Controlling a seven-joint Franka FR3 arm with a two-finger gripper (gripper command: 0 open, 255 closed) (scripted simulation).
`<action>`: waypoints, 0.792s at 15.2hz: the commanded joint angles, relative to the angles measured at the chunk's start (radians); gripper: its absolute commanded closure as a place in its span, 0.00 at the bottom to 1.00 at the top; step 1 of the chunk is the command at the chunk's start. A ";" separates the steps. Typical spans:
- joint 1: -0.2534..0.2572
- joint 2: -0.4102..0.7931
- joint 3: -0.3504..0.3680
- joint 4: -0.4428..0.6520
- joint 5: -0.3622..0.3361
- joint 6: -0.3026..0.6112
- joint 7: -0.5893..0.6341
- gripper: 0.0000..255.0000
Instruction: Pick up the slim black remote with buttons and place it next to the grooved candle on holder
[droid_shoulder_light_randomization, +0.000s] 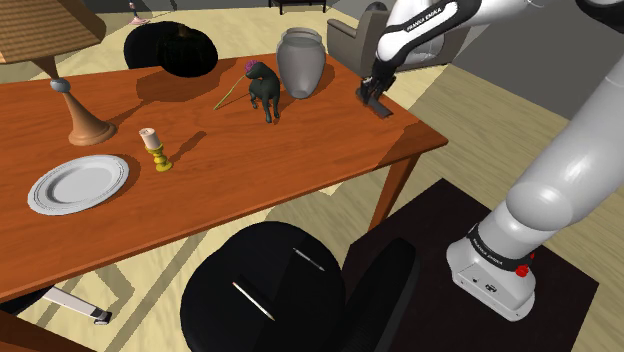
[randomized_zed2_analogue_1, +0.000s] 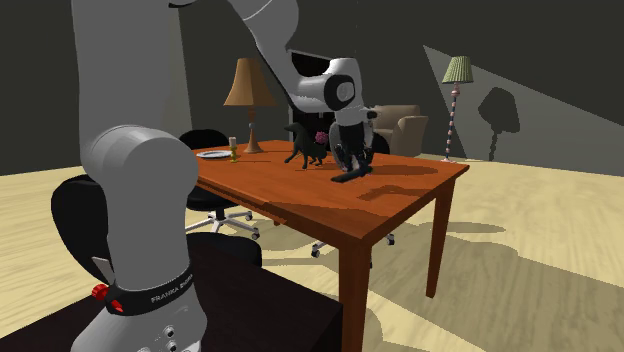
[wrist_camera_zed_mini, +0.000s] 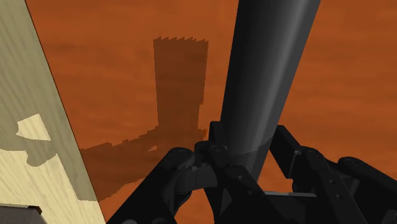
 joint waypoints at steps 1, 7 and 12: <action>0.001 -0.015 0.000 0.010 -0.002 -0.026 0.002 1.00; 0.002 -0.057 0.000 0.046 -0.005 -0.103 0.003 1.00; 0.002 -0.087 0.001 0.082 -0.007 -0.169 0.003 1.00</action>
